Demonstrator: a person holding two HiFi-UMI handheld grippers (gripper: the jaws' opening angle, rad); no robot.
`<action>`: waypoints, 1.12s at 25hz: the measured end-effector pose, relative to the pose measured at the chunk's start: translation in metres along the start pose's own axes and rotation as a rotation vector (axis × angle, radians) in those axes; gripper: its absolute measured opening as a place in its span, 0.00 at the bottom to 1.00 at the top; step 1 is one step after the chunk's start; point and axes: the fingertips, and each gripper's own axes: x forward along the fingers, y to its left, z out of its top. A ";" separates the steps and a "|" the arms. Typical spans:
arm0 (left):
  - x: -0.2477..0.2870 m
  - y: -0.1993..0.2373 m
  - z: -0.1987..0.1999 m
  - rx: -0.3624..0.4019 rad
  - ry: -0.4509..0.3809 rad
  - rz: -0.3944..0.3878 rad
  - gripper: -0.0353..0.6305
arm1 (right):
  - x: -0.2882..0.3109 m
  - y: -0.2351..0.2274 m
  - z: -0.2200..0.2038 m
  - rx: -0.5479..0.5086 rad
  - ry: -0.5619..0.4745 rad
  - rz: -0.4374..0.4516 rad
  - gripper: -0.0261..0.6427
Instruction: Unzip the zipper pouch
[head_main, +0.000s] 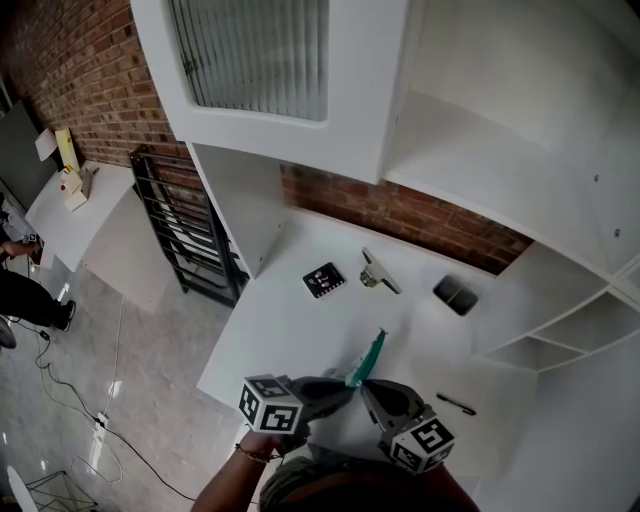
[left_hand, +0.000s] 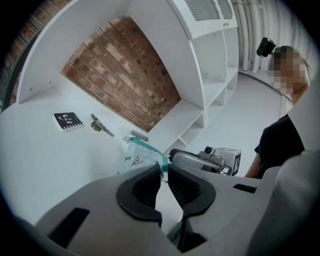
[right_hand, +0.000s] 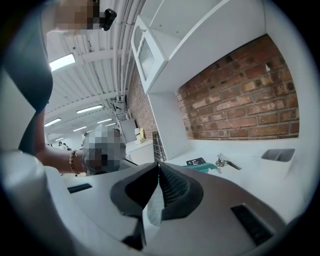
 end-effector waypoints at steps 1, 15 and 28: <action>0.001 -0.001 -0.002 -0.004 0.001 -0.003 0.12 | -0.001 0.000 -0.001 -0.003 0.005 -0.005 0.05; -0.003 -0.009 -0.015 -0.006 0.015 0.003 0.12 | -0.011 -0.028 0.004 -0.037 0.002 -0.103 0.05; -0.007 -0.010 -0.017 0.018 0.041 -0.002 0.12 | -0.015 -0.038 0.002 -0.017 0.004 -0.148 0.05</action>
